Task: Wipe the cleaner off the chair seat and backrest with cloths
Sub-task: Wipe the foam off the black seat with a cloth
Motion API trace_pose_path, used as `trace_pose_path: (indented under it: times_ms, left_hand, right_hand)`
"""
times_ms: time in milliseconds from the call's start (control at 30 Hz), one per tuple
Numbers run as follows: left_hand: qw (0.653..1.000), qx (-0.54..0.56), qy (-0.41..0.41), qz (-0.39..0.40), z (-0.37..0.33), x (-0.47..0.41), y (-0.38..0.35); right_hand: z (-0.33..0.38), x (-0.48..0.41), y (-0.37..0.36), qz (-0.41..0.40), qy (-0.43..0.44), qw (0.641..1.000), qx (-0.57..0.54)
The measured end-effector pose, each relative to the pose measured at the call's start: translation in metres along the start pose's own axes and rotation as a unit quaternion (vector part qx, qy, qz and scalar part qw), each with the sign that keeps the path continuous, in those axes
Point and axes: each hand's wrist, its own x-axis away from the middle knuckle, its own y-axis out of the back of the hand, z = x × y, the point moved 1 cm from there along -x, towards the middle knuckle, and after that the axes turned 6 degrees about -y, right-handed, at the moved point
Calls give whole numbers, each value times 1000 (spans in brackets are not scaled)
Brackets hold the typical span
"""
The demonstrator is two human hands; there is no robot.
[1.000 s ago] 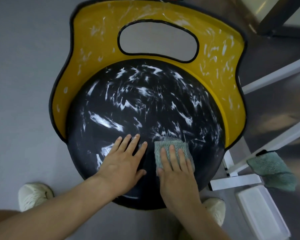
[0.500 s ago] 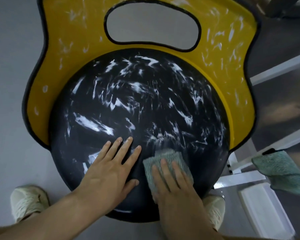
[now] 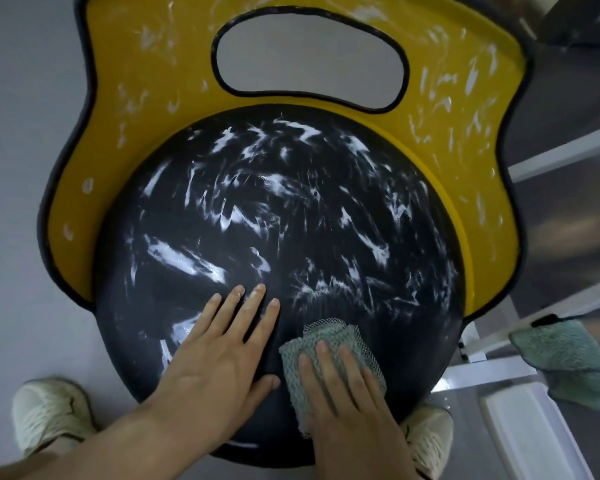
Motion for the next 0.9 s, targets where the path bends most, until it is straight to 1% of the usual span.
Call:
trace_pose_path:
  times_ms: [133,267,433,500,533,700,900]
  left_hand:
    - [1000,8,9,-6,1,-6,3]
    - [999,8,29,-25,4,-13,8]
    - [999,-9,32,3,12,-17,10]
    - [999,-13,24,18,12,-18,8]
    - [999,-11,23,20,13,-19,9]
    - [999,11,27,23,11,-19,13]
    - [998,43,40,23,9,-20,21]
  right_hand:
    - [-2,-24,-1,6,-3,1000,-1]
    - [2,-49,5,7,-36,999,-26]
    - [-5,-15,7,19,0,1000,-21]
    - [-10,-16,4,36,21,999,-6]
    - [-10,-22,4,45,20,999,-9]
    - [-1,-54,7,46,-39,998,-37]
    - [2,-14,6,34,-13,999,-28]
